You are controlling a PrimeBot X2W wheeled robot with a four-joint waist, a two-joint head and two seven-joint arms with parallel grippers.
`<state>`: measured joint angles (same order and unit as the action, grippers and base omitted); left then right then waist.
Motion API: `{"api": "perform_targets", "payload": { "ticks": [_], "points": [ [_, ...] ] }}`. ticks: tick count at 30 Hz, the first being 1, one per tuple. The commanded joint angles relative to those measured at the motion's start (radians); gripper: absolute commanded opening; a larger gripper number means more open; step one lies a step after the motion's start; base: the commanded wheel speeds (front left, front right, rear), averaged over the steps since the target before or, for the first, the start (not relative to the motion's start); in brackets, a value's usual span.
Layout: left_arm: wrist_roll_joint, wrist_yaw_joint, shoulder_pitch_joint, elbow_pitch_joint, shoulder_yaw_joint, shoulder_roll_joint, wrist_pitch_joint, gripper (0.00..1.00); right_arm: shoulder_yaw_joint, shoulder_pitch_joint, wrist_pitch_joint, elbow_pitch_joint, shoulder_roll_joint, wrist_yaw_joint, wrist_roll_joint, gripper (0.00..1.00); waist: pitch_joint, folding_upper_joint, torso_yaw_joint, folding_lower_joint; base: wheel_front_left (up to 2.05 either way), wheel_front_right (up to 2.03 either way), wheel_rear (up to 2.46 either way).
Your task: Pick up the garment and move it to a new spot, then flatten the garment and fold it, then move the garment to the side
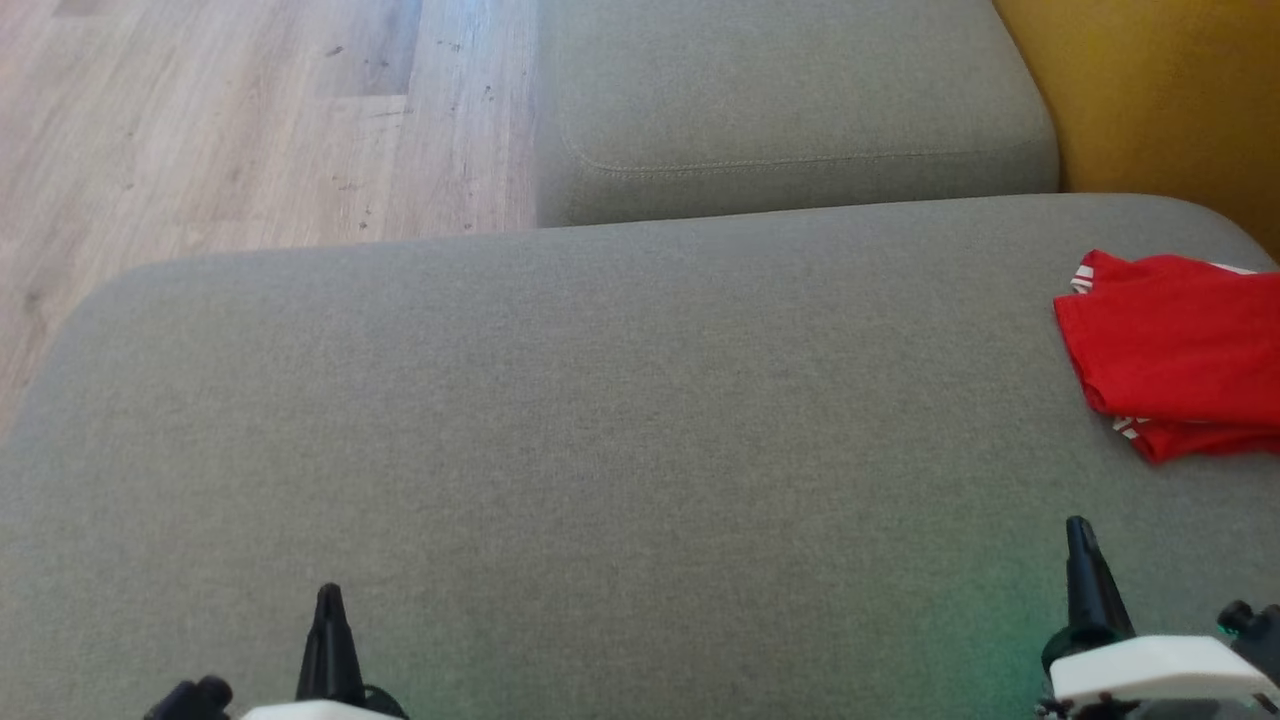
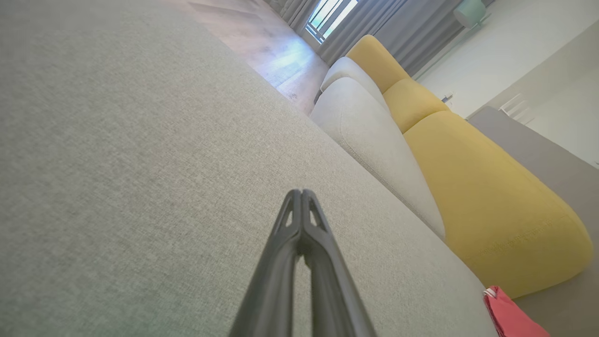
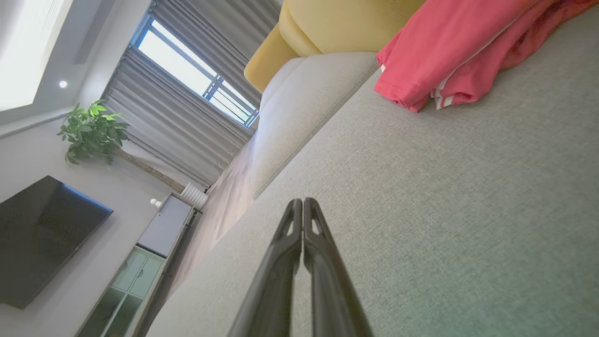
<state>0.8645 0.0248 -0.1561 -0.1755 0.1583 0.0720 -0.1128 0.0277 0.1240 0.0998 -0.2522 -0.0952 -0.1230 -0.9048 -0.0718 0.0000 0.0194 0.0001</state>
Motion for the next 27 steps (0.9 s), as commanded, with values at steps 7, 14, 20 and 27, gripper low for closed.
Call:
{"api": "perform_targets", "payload": {
  "ticks": [7,14,20,27],
  "points": [
    [0.09,-0.022,0.073,0.017,-0.048,0.011,0.021,0.0,-0.008,-0.071,-0.023,0.028,0.001,-0.004,-0.084,0.0,0.007,0.0,-0.002,-0.0001,0.0,0.0,0.0],
    [0.183,-0.039,0.098,0.006,-0.071,0.011,0.043,0.0,-0.023,-0.092,-0.046,0.026,0.004,-0.005,-0.17,0.0,0.016,0.0,-0.004,-0.0001,0.0,0.0,0.0],
    [0.253,-0.053,0.117,-0.002,-0.089,0.011,0.06,0.0,-0.034,-0.108,-0.063,0.024,0.007,-0.005,-0.235,0.0,0.023,0.0,-0.006,-0.0001,0.0,0.0,0.0],
    [0.345,-0.071,0.142,-0.014,-0.113,0.011,0.082,0.0,-0.049,-0.129,-0.086,0.021,0.01,-0.005,-0.32,0.0,0.032,0.0,-0.008,-0.0001,0.0,0.0,0.0]
  ]
}}
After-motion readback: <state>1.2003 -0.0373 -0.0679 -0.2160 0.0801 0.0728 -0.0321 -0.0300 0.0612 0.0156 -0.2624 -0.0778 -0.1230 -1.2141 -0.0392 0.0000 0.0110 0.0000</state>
